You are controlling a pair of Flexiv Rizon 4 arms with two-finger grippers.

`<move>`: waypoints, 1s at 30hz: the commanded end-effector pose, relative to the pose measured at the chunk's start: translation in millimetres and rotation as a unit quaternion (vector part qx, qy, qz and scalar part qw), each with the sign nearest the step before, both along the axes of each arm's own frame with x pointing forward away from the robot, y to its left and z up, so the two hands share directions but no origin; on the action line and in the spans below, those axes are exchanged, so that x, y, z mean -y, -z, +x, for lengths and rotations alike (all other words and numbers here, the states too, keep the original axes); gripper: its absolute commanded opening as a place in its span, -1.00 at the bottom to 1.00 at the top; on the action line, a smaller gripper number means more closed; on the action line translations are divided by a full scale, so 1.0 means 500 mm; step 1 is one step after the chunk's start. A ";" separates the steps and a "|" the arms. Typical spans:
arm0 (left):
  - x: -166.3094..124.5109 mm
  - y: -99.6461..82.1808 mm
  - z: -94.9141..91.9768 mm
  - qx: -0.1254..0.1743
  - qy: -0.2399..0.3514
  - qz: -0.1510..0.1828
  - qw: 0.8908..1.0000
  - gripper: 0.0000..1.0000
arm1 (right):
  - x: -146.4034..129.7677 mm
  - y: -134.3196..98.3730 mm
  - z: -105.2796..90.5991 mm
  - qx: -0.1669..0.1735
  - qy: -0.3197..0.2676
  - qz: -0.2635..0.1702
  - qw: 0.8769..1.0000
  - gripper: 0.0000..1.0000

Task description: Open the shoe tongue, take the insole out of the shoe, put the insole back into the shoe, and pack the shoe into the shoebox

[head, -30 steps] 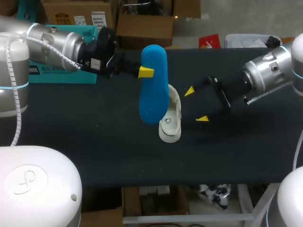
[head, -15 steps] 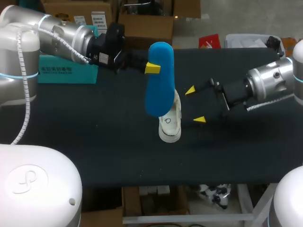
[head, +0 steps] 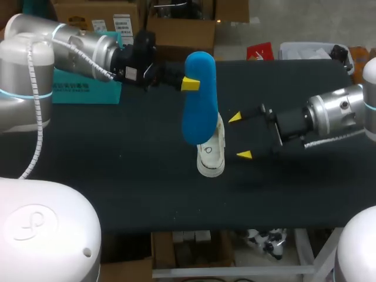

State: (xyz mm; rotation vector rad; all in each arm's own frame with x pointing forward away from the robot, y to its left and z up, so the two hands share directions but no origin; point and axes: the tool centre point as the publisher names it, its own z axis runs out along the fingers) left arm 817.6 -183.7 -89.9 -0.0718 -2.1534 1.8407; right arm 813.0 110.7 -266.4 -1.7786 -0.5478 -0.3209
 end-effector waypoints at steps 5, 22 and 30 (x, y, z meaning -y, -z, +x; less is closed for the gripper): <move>0.002 -0.002 0.001 0.000 0.000 0.000 1.000 -1.00 | 0.001 0.001 -0.001 0.000 0.001 0.001 1.000 1.00; 0.002 -0.002 0.001 0.000 0.000 0.000 1.000 -1.00 | -0.004 0.007 0.007 -0.059 0.063 0.068 0.994 1.00; 0.002 -0.002 0.001 0.000 0.000 0.000 1.000 -1.00 | -0.010 0.004 0.016 -0.077 0.061 0.064 0.993 1.00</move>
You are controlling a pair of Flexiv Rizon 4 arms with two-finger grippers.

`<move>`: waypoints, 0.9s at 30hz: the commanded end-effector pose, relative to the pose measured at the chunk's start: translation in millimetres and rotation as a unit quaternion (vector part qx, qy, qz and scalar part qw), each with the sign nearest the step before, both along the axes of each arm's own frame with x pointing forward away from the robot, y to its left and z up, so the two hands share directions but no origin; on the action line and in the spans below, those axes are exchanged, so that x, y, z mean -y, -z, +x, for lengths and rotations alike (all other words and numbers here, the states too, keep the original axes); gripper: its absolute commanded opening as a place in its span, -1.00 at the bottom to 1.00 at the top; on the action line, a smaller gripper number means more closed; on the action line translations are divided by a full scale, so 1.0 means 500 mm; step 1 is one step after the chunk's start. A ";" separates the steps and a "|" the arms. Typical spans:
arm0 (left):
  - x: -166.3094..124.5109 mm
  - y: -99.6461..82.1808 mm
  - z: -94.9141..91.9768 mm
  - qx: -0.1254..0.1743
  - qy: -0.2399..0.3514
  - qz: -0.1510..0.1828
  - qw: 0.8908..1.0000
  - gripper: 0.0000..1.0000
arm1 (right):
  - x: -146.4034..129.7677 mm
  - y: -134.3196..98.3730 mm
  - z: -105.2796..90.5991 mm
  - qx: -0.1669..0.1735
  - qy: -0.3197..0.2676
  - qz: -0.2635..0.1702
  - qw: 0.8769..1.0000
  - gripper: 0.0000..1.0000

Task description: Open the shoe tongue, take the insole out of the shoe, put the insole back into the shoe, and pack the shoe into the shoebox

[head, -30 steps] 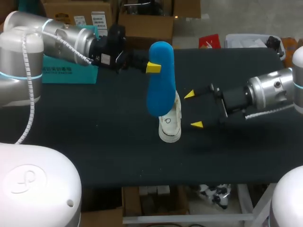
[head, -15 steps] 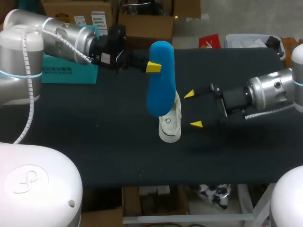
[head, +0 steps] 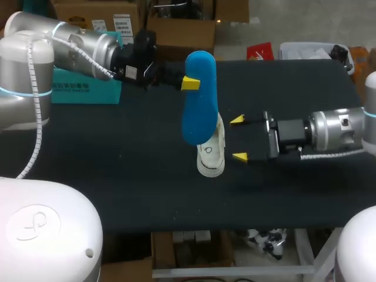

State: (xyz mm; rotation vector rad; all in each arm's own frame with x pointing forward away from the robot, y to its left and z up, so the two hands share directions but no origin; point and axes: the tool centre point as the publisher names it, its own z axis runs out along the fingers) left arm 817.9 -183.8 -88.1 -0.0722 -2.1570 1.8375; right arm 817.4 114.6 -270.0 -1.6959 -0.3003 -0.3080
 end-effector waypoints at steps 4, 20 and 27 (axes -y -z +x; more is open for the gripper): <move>0.002 0.002 0.000 0.000 -0.001 -0.001 1.000 -1.00 | -0.004 -0.005 0.013 -0.011 -0.006 -0.004 1.000 1.00; 0.031 0.093 0.001 0.101 0.014 -0.042 0.994 -1.00 | -0.028 -0.001 0.020 -0.079 -0.011 0.021 0.997 1.00; 0.051 0.143 0.013 0.137 0.022 -0.055 0.989 -1.00 | -0.040 0.001 0.023 -0.098 -0.014 0.052 0.994 0.87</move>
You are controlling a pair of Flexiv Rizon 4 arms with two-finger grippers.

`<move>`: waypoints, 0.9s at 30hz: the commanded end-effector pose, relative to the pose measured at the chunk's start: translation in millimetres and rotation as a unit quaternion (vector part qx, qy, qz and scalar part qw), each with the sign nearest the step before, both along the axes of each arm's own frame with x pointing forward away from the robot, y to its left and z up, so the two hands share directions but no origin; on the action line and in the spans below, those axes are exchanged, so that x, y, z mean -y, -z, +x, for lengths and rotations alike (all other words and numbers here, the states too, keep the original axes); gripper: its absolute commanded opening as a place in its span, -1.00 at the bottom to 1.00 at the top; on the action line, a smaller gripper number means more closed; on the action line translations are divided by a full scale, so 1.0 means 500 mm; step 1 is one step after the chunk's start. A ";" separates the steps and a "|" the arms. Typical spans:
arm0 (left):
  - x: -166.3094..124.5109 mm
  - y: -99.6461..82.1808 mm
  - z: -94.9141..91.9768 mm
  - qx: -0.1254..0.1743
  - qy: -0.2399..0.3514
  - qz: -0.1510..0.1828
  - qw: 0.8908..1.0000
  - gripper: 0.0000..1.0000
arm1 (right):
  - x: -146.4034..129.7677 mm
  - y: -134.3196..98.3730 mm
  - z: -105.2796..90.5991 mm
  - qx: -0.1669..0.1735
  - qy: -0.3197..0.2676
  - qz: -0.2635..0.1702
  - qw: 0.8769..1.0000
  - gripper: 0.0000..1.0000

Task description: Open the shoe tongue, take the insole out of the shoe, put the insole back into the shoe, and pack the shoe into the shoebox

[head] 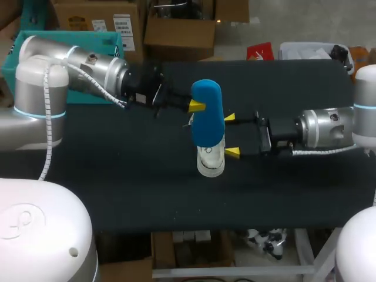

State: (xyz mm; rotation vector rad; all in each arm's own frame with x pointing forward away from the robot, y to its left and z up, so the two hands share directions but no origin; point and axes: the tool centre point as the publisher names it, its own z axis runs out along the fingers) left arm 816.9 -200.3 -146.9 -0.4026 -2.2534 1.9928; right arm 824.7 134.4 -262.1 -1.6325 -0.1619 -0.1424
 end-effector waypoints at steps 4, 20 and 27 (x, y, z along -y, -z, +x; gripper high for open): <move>0.028 0.037 0.023 0.007 0.009 -0.022 1.000 -1.00 | -0.004 0.019 0.009 -0.011 0.001 0.017 1.000 0.43; 0.058 0.071 0.041 0.030 0.010 -0.007 0.999 -1.00 | -0.019 0.022 0.018 -0.021 0.009 0.022 1.000 -0.03; 0.050 0.074 0.047 0.030 0.010 -0.006 0.999 -1.00 | -0.015 0.019 0.023 -0.019 0.012 0.017 1.000 -0.71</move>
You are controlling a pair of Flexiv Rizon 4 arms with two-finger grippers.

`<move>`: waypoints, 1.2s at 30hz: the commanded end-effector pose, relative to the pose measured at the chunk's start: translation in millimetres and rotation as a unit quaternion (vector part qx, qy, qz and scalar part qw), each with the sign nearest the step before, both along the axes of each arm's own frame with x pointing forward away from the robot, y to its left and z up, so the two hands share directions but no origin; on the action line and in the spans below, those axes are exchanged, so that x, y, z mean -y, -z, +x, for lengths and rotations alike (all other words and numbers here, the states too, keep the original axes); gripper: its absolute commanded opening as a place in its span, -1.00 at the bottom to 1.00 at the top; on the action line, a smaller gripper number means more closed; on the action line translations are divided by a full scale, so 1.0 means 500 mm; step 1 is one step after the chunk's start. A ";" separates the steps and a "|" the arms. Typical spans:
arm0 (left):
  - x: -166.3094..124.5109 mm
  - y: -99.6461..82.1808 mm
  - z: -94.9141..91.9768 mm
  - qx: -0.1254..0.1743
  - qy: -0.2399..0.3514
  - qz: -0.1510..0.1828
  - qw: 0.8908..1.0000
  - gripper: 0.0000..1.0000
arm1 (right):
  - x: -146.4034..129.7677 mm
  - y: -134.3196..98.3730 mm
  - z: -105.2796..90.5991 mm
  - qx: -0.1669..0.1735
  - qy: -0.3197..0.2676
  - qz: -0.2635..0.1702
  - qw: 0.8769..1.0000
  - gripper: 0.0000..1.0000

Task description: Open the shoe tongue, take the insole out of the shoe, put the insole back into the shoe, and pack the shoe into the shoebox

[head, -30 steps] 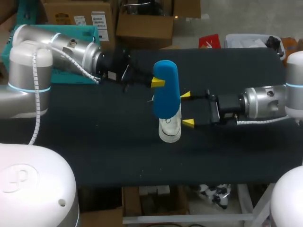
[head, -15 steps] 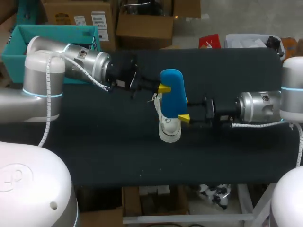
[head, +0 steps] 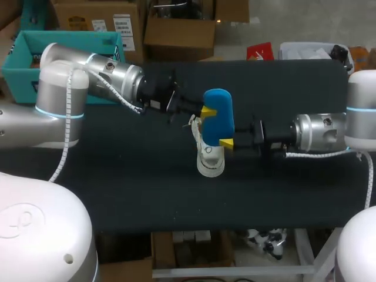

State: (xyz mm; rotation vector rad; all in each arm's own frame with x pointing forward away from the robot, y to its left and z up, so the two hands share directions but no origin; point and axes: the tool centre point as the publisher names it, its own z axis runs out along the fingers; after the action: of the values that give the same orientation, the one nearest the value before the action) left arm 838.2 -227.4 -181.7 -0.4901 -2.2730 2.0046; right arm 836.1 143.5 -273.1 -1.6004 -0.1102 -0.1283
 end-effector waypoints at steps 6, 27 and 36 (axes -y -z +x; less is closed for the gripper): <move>-0.008 0.004 0.005 -0.003 0.000 -0.003 1.000 -1.00 | 0.006 -0.003 0.003 0.004 0.001 -0.007 1.000 -1.00; -0.106 -0.003 0.007 -0.104 0.218 0.118 0.963 1.00 | 0.021 0.009 -0.024 0.070 -0.083 -0.004 0.994 -1.00; -0.129 0.009 0.011 -0.110 0.308 0.193 0.925 1.00 | -0.004 0.012 -0.065 0.082 -0.116 -0.001 0.990 -1.00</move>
State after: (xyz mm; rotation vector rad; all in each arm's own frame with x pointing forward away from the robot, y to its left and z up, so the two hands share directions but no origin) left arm 835.8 -158.9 -191.1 -0.5935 -2.1702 1.4450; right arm 803.8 142.2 -276.9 -1.5751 -0.4184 -0.0848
